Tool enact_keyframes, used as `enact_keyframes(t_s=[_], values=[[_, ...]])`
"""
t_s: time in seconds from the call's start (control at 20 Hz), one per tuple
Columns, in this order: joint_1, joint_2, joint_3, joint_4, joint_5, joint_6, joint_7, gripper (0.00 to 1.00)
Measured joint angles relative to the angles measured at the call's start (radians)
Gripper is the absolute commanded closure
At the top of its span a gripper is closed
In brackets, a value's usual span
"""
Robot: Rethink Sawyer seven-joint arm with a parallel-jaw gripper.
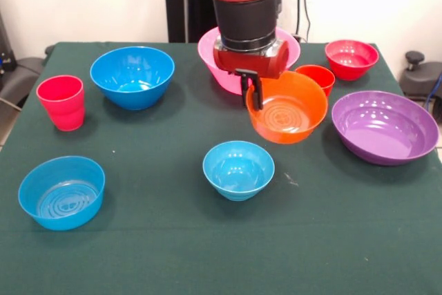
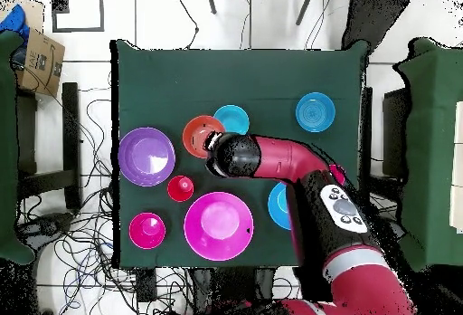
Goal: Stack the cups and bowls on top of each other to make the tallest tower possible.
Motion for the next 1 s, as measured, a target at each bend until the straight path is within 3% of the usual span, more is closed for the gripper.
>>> enact_keyframes(t_s=[0.6, 1.0], values=[[-0.033, 0.016, -0.012, -0.014, -0.05, -0.006, 0.0, 1.0], [-0.023, 0.02, -0.061, -0.031, -0.075, -0.11, 0.0, 1.0]])
